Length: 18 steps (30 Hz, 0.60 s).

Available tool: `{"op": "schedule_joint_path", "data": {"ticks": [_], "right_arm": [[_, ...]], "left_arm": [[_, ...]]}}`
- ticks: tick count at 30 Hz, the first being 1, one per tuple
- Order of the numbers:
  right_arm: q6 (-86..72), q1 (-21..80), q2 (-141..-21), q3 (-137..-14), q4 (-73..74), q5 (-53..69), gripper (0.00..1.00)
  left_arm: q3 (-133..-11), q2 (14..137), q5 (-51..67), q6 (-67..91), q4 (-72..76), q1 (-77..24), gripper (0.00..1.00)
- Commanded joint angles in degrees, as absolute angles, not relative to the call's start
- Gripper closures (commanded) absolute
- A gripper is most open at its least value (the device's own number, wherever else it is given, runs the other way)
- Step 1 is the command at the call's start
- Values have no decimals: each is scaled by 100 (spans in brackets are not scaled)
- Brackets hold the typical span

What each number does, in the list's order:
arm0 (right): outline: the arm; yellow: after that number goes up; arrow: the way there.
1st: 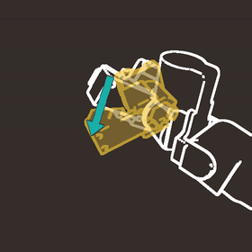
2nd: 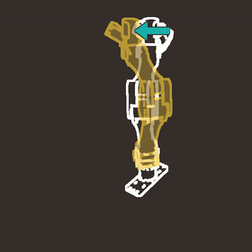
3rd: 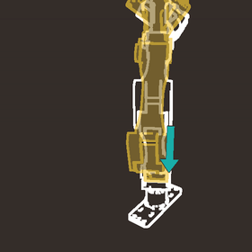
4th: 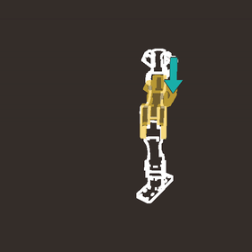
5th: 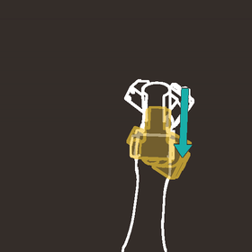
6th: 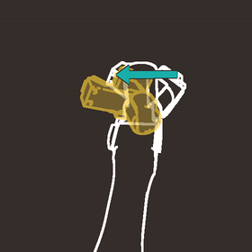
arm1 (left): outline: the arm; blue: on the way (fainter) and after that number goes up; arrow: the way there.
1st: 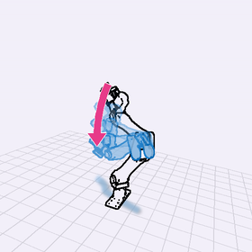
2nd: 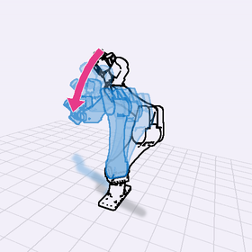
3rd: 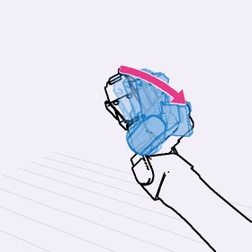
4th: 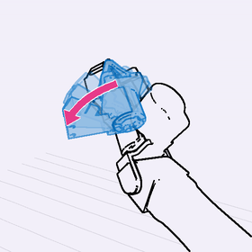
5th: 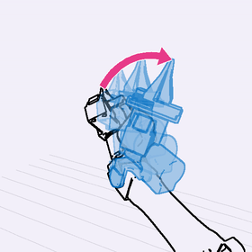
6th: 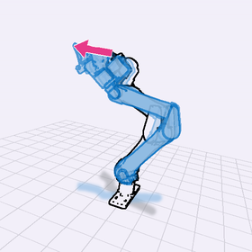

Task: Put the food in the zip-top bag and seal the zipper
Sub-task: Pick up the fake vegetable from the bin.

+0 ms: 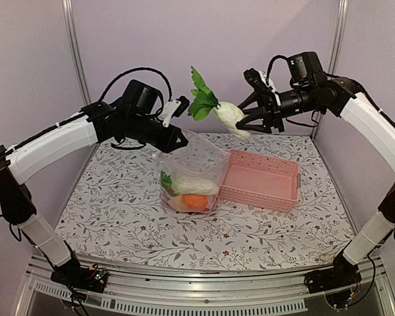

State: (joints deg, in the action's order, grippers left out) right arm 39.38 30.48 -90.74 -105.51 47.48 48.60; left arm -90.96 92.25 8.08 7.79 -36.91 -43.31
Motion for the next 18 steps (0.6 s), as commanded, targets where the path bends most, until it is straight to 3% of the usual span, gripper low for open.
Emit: {"op": "schedule_joint_path", "data": {"ticks": [1, 18], "right_arm": [[4637, 3584, -8948, -10555, 5049, 3935, 82], [3994, 4286, -9648, -10569, 4152, 4996, 82]], "left_arm": [[-9030, 9008, 783, 878, -3576, -4246, 94], [-9016, 8898, 876, 1004, -3603, -4244, 93]]}}
